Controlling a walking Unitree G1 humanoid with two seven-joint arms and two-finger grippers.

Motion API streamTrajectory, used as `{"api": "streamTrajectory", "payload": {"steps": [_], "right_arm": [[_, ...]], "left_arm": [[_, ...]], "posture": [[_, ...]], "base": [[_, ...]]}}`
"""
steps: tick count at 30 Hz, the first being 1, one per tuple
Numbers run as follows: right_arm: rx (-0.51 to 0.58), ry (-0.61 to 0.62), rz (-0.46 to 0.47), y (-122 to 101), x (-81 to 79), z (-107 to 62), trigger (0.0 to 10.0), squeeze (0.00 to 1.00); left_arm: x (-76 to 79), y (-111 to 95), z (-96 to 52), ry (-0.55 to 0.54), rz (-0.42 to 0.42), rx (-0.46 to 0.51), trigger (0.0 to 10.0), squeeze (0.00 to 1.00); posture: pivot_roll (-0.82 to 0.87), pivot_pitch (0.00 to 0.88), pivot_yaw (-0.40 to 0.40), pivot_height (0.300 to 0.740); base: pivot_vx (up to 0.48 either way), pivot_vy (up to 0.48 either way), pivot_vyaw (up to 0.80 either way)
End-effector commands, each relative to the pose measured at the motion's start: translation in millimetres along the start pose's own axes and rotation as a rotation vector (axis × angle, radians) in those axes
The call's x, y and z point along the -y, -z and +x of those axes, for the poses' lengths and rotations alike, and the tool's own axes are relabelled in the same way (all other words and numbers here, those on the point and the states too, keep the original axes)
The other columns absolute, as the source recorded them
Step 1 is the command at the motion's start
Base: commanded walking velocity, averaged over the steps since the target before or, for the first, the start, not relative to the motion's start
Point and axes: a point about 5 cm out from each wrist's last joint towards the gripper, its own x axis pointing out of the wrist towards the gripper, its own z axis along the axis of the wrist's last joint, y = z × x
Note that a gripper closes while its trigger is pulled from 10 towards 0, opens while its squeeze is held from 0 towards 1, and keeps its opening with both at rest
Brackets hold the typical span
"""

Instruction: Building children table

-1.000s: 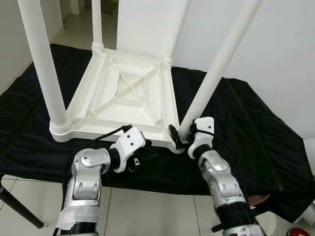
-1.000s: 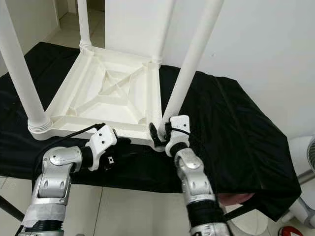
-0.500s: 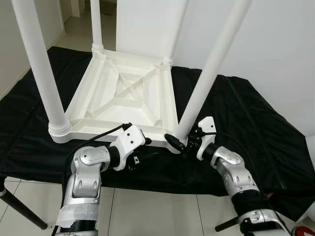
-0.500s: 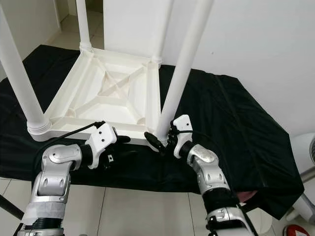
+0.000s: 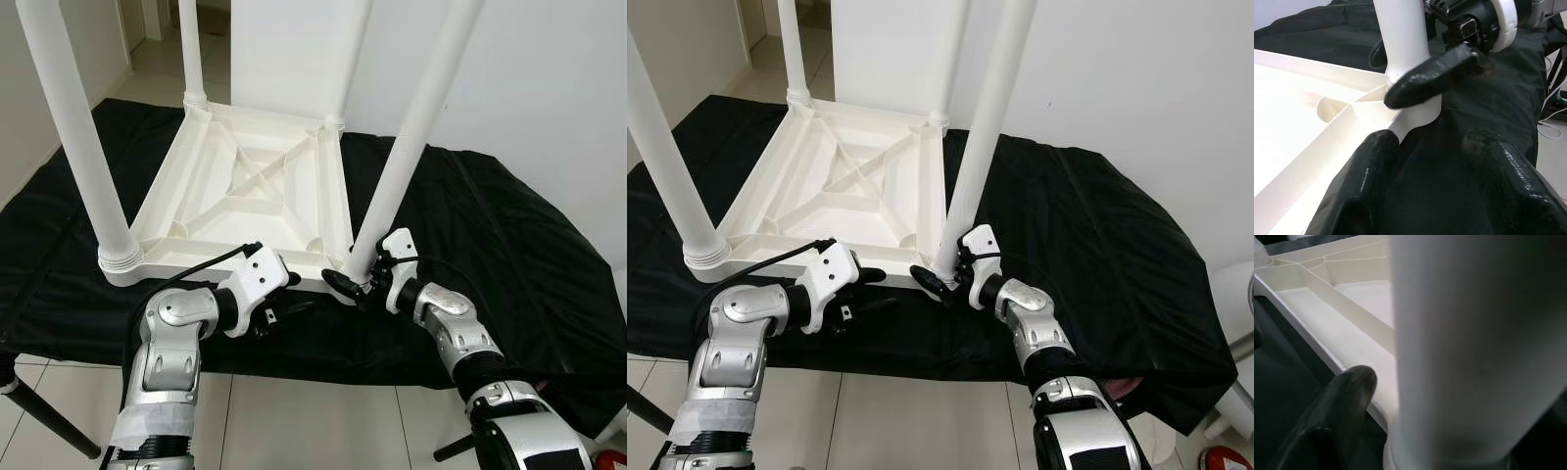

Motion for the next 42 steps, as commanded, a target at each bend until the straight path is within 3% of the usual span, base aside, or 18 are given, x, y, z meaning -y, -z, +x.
{"api": "streamTrajectory", "payload": {"steps": [1, 2, 3, 18, 19, 26, 27, 29, 30, 31, 42], "right_arm": [[-0.025, -0.012, 0.020, 7, -5.0, 3.2, 1.4, 0.00], [-0.025, -0.012, 0.020, 7, -5.0, 3.2, 1.4, 0.00], [-0.018, -0.007, 0.034, 8, -5.3, 3.8, 0.0, 0.00], [-0.015, 0.026, 0.058, 26, -9.9, -4.6, 0.0, 0.00], [-0.013, 0.051, 0.061, 26, -9.4, -5.4, 10.0, 0.00], [0.004, 0.234, 0.040, 22, -9.7, -7.3, 10.0, 0.00], [0.023, 0.290, 0.037, 20, -13.6, -6.9, 10.0, 0.00], [0.016, 0.514, 0.120, 24, -20.2, -7.5, 10.0, 0.00], [0.016, 0.514, 0.120, 24, -20.2, -7.5, 10.0, 0.00], [0.012, 0.589, 0.155, 26, -23.9, -8.1, 10.0, 0.00], [0.033, 0.737, 0.164, 19, -45.6, -6.9, 10.0, 0.00]], "left_arm": [[-12.8, 0, 3.1, -0.285, -0.013, -0.002, 10.0, 0.00], [-12.8, 0, 3.1, -0.285, -0.013, -0.002, 10.0, 0.00], [-12.4, -1, 3.5, -0.283, -0.013, -0.001, 10.0, 0.00], [-9.3, -1, 7.4, -0.270, -0.022, 0.006, 10.0, 0.00], [-8.9, -1, 7.2, -0.271, -0.023, 0.005, 10.0, 0.00], [-7.0, 2, 4.9, -0.287, -0.034, -0.001, 10.0, 0.00], [-7.5, 3, 4.2, -0.294, -0.039, -0.003, 10.0, 0.00], [-8.5, 3, 3.8, -0.304, -0.043, -0.004, 10.0, 0.00], [-8.5, 3, 3.8, -0.304, -0.043, -0.004, 10.0, 0.00], [-8.9, 3, 4.0, -0.306, -0.045, -0.005, 10.0, 0.00], [-8.0, 5, 4.7, -0.300, -0.049, -0.007, 10.0, 0.00]], "posture": [[0.12, 0.000, -0.110, 0.740], [0.12, 0.000, -0.110, 0.740], [0.12, 0.000, -0.110, 0.740], [0.11, 0.000, -0.128, 0.740], [0.11, 0.000, -0.131, 0.740], [0.10, 0.000, -0.142, 0.740], [0.10, 0.000, -0.145, 0.740], [0.09, 0.000, -0.148, 0.740], [0.09, 0.000, -0.148, 0.740], [0.09, 0.000, -0.148, 0.740], [0.07, 0.000, -0.135, 0.740]], "base": [[0.000, 0.000, 0.00], [0.000, 0.000, 0.00], [0.000, 0.000, 0.00], [0.000, 0.000, 0.00], [0.000, 0.000, 0.00], [0.000, 0.000, 0.00], [0.000, 0.000, 0.00], [0.000, 0.000, 0.00], [0.000, 0.000, 0.00], [0.000, 0.000, 0.00], [0.000, 0.000, 0.00]]}}
